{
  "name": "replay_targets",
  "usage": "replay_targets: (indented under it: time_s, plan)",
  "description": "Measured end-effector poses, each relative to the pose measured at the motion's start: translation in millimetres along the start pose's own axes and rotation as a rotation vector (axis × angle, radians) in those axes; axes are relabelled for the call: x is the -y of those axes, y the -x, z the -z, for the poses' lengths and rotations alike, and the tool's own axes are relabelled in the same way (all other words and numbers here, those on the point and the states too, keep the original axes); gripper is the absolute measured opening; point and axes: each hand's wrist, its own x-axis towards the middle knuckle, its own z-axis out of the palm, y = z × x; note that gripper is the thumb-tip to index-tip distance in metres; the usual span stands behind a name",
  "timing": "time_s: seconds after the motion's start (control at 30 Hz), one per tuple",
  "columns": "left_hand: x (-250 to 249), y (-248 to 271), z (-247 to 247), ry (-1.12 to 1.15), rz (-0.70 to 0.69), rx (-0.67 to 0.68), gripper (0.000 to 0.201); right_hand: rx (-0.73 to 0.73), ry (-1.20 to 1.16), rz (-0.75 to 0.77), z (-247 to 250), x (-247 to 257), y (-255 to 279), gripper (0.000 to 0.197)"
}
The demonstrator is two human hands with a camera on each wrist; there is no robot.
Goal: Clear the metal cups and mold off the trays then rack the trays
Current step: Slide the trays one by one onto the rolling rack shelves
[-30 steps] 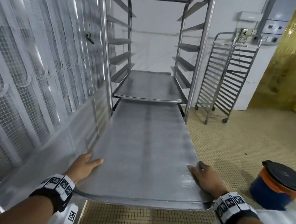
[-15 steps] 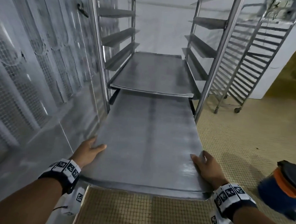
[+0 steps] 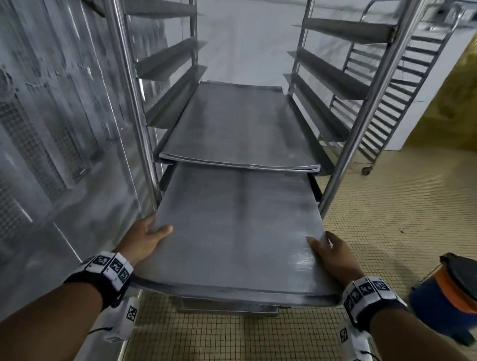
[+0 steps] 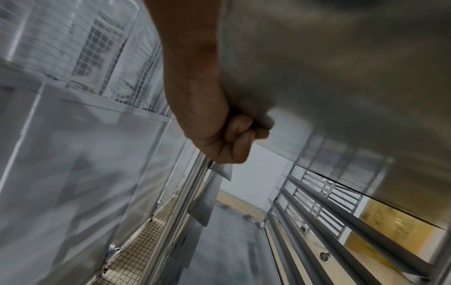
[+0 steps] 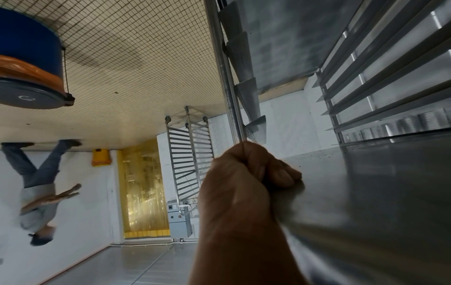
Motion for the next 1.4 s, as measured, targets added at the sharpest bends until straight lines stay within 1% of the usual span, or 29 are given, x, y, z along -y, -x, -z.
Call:
replay_targets:
  time_s: [0.07,0.13,0.17,0.2,0.23,0.27,0.37,0.5,0.7,0.77,0.83,0.87,0.9,0.97,1.03,1.13,1.2,1.23,1.27,1.3,1.37,1.4]
  plan:
    - [2.2,-12.8,3.6,-0.006,0.012,0.011,0.045,-0.008,-0.007,0.001,-3.8,3.5,-10.6,0.046]
    - [8.8,-28.3,5.7,-0.023,0.014,0.012,0.069,-0.006,-0.007,-0.005,-5.5,6.1,-20.5,0.050]
    - [9.5,-34.6,6.6,-0.024,0.023,0.015,0.075,-0.007,-0.005,-0.007,-6.2,6.6,-25.8,0.054]
    - [7.9,-39.2,5.8,-0.018,0.029,0.018,0.070,-0.008,0.001,-0.012,-7.0,7.9,-30.4,0.058]
    - [5.2,-42.1,4.9,-0.016,0.024,0.024,0.060,-0.010,0.005,-0.012,-7.4,9.2,-34.4,0.060]
    - [1.7,-44.4,4.1,-0.017,0.025,0.028,0.052,-0.012,0.008,-0.013,-7.7,11.3,-38.3,0.059]
    - [-3.5,-49.7,1.5,-0.016,0.019,0.023,0.050,-0.010,0.008,-0.033,-7.2,15.0,-47.1,0.055]
    - [-9.1,-56.0,-1.9,0.015,0.032,0.017,0.042,-0.012,0.016,-0.035,-6.6,15.4,-57.4,0.066]
    - [-12.3,-60.8,-2.7,-0.031,0.042,0.015,0.055,-0.019,0.023,-0.061,-6.0,15.5,-66.8,0.071]
    - [-12.4,-59.8,-1.3,-0.075,0.041,0.015,0.057,-0.006,0.027,-0.057,-6.0,13.5,-67.8,0.078]
    - [-11.0,-59.3,0.3,-0.142,0.041,0.005,0.071,-0.004,0.040,-0.059,-5.5,10.4,-70.2,0.089]
    - [-15.4,-56.2,0.2,-0.191,0.039,0.004,0.075,-0.001,0.053,-0.062,-5.1,9.4,-71.2,0.091]
    - [-20.3,-53.1,0.3,-0.249,0.038,-0.002,0.072,0.005,0.068,-0.067,-3.9,11.4,-69.7,0.090]
    - [-31.4,-45.4,-0.5,-0.389,0.045,-0.006,0.061,0.021,0.119,-0.055,0.4,18.1,-63.8,0.079]
    - [-40.3,-38.0,-1.3,-0.556,0.047,0.014,0.067,0.034,0.204,-0.019,4.9,23.4,-56.4,0.068]
    - [-51.4,-20.3,-4.0,-0.772,-0.021,0.060,0.080,0.003,0.402,0.062,11.0,31.3,-41.8,0.074]
    - [-58.2,-7.2,-12.9,-0.846,-0.104,0.153,0.086,-0.019,0.496,0.173,8.9,40.7,-28.6,0.071]
    - [-62.4,-0.1,-20.1,-0.858,-0.161,0.213,0.091,-0.012,0.523,0.255,5.2,47.5,-20.1,0.068]
    - [-67.0,7.8,-27.8,-0.860,-0.213,0.276,0.098,0.018,0.540,0.343,-0.4,53.6,-11.4,0.067]
    - [-71.6,15.6,-36.3,-0.864,-0.256,0.337,0.105,0.071,0.546,0.416,-7.2,59.3,-2.6,0.070]
    - [-77.5,30.5,-51.4,-0.884,-0.318,0.453,0.117,0.212,0.535,0.506,-20.5,69.4,16.9,0.085]
    - [-79.8,37.4,-57.6,-0.885,-0.356,0.493,0.119,0.272,0.540,0.553,-26.9,71.5,25.3,0.089]
